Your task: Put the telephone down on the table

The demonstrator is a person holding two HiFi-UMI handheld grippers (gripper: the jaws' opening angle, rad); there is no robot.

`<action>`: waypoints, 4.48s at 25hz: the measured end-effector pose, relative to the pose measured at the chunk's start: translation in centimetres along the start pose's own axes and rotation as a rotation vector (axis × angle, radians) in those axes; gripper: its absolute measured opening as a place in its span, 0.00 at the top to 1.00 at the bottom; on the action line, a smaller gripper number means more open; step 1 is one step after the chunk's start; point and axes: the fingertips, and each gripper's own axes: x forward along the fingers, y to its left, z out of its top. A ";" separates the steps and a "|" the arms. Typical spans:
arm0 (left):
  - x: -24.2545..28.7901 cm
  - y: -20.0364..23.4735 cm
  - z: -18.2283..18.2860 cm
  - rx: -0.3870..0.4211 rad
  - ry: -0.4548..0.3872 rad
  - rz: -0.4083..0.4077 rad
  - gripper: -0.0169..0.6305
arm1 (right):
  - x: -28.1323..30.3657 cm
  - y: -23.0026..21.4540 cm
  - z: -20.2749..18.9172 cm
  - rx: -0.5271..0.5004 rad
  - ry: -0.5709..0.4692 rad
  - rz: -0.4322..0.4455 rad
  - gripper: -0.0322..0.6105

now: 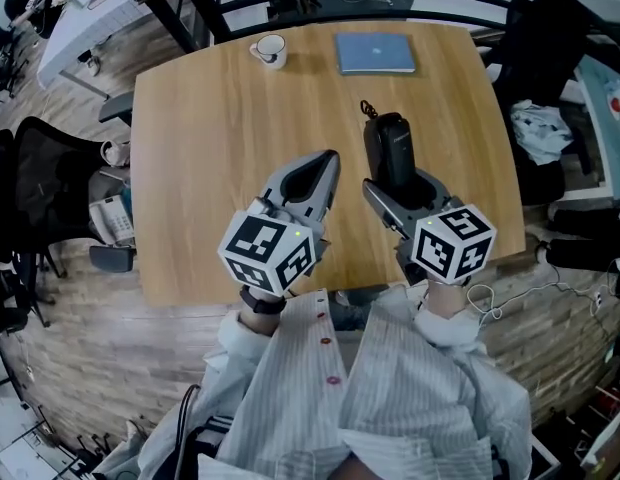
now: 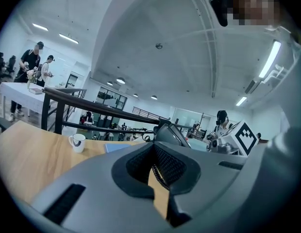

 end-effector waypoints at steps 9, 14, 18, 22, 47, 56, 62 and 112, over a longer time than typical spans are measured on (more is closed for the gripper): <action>1.2 -0.7 -1.5 -0.010 0.035 -0.035 0.96 | -1.2 -0.7 -1.1 0.030 -0.010 -0.040 0.49; 2.0 -1.3 -3.0 -0.018 0.062 -0.047 0.96 | -1.7 -2.0 -2.2 0.050 0.004 -0.064 0.49; 2.4 -1.4 -4.5 -0.030 0.084 -0.048 0.96 | -1.7 -3.2 -3.5 0.066 0.030 -0.078 0.49; 3.0 -1.4 -5.9 -0.041 0.101 -0.045 0.96 | -1.3 -4.4 -5.1 0.082 0.060 -0.084 0.49; 1.9 5.0 -14.9 -0.095 0.206 0.026 0.96 | 6.9 -7.6 -16.6 0.084 0.265 -0.161 0.49; 0.9 6.7 -17.6 -0.125 0.244 0.040 0.96 | 9.6 -7.3 -19.6 0.095 0.304 -0.168 0.49; 0.6 7.2 -18.9 -0.145 0.265 0.049 0.96 | 10.5 -7.0 -21.2 0.099 0.339 -0.160 0.49; -1.8 9.9 -19.0 -0.207 0.241 0.097 0.96 | 12.6 -5.7 -22.6 -0.056 0.479 -0.207 0.49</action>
